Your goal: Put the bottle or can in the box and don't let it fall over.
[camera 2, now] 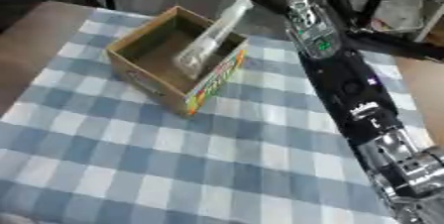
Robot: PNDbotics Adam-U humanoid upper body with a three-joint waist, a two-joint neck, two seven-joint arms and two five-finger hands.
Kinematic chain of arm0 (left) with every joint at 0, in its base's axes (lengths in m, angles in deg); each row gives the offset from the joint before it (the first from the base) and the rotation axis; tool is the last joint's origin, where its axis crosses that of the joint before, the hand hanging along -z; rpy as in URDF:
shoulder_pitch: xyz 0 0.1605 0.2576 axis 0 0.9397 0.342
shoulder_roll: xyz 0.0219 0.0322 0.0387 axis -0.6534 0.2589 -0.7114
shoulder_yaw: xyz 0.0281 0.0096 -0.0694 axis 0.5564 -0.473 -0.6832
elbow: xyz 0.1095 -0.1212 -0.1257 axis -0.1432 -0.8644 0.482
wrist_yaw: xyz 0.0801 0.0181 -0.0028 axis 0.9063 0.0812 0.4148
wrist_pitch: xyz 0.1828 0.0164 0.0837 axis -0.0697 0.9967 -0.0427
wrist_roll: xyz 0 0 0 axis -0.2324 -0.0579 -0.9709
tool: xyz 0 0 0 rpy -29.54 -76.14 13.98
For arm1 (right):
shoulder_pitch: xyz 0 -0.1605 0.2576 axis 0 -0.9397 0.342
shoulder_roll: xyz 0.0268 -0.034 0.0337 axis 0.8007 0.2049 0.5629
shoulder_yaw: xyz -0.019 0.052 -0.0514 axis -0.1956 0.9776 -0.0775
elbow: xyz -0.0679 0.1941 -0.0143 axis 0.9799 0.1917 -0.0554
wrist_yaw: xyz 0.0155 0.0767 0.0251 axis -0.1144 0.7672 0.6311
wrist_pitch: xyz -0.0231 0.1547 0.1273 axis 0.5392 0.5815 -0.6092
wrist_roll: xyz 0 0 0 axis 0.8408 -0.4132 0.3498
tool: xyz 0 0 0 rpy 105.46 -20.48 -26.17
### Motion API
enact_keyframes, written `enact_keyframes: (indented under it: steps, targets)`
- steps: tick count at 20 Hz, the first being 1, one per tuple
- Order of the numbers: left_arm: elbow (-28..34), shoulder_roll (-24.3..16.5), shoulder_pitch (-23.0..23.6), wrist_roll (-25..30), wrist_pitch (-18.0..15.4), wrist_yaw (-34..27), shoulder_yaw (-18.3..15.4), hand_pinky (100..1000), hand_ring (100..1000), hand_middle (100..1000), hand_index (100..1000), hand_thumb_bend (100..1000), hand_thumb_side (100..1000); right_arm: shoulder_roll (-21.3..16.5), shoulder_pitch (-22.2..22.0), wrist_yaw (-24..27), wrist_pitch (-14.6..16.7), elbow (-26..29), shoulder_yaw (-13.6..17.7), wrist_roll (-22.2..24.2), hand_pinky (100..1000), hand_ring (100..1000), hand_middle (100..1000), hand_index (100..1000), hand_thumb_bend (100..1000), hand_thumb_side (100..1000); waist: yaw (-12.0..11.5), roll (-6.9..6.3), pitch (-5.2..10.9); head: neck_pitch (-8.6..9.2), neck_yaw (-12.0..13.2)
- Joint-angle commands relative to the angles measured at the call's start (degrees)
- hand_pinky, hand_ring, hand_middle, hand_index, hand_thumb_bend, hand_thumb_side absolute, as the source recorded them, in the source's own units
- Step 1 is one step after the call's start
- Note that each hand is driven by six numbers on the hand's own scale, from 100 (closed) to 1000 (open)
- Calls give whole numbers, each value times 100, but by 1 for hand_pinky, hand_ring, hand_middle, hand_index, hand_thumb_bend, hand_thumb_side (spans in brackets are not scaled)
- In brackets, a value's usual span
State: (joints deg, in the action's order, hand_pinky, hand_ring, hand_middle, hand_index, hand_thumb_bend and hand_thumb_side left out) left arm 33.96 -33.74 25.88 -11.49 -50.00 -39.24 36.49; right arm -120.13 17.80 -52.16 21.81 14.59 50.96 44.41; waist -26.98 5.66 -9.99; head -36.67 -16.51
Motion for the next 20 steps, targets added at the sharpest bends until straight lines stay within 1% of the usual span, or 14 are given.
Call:
enact_keyframes:
  steps: [1, 3, 6, 9, 11, 13, 15, 18, 20]
  targets:
    - [115, -48, -19, -3, -7, 51, -27, 802, 883, 798, 905, 336, 850, -132, 135, 41, 43, 200, 47, -91, 972, 1000, 1000, 1000, 100, 677, 35, -67, 93, -19, -14]
    - [115, -60, 19, -4, -6, 57, -36, 802, 883, 797, 905, 336, 851, -153, 127, 194, -20, 370, 43, -129, 963, 1000, 1000, 1000, 100, 675, 89, -97, 109, -51, 0]
    - [115, -79, 120, -11, 9, 77, -51, 802, 885, 797, 904, 332, 857, -189, 59, 441, -236, 620, 90, -289, 934, 1000, 1000, 1000, 100, 690, 235, -156, 153, -133, 66]
    - [115, -108, 281, -30, 48, 136, -79, 802, 887, 797, 903, 327, 867, -227, -93, 701, -493, 913, 149, -536, 897, 1000, 1000, 1000, 100, 699, 453, -218, 227, -280, 199]
    - [115, -148, 429, -51, 81, 186, -101, 802, 888, 797, 903, 322, 875, -241, -258, 870, -659, 1135, 171, -703, 880, 1000, 1000, 1000, 100, 696, 639, -255, 298, -405, 342]
    - [115, -207, 626, -80, 122, 248, -123, 803, 891, 798, 903, 318, 882, -227, -467, 1038, -715, 1353, 138, -837, 860, 1000, 1000, 1000, 100, 687, 875, -295, 415, -565, 558]
    - [112, -277, 821, -114, 162, 326, -146, 803, 894, 799, 904, 312, 893, -179, -715, 1202, -673, 1606, 48, -858, 850, 1000, 1000, 1000, 100, 686, 1132, -303, 530, -695, 832]
    - [59, -407, 1144, -181, 202, 496, -198, 804, 899, 800, 904, 304, 912, -14, -1144, 1469, -606, 2037, -68, -770, 839, 1000, 998, 1000, 100, 672, 1563, -235, 641, -739, 1233]
    - [-10, -465, 1331, -245, 210, 628, -236, 804, 902, 800, 904, 299, 924, 135, -1441, 1652, -631, 2334, -127, -642, 837, 1000, 1000, 1000, 100, 679, 1852, -175, 681, -744, 1463]
